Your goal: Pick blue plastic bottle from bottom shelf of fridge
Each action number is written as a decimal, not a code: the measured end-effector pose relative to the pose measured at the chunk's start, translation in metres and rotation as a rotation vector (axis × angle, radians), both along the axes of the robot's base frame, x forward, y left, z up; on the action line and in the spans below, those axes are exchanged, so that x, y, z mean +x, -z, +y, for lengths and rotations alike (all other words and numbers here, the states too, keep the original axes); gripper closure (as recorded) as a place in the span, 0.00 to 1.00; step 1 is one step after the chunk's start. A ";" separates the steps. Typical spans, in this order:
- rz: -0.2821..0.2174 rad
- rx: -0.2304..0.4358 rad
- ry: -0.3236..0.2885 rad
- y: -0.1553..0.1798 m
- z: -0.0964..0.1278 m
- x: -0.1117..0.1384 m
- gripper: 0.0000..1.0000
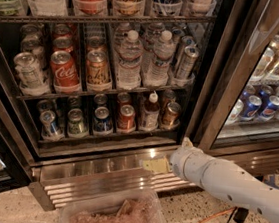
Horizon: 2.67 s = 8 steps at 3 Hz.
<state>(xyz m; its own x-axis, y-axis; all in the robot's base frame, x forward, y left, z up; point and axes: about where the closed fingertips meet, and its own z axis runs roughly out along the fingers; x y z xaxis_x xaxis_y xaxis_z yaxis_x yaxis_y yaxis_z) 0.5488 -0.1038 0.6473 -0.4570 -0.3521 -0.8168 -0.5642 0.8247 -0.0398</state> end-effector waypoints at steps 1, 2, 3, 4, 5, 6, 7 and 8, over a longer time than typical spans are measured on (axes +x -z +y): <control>0.010 0.014 0.019 0.010 0.001 -0.001 0.00; -0.054 0.075 0.061 0.019 0.014 0.019 0.00; -0.116 0.144 0.103 0.037 0.039 0.035 0.00; -0.227 0.184 0.145 0.041 0.054 0.056 0.00; -0.355 0.186 0.196 0.033 0.056 0.075 0.00; -0.478 0.154 0.247 0.025 0.051 0.086 0.00; -0.547 0.127 0.277 0.024 0.049 0.093 0.07; -0.573 0.106 0.280 0.026 0.053 0.096 0.26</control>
Offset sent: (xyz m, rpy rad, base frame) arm 0.0681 0.0176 -0.0179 0.1803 -0.2425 -0.2002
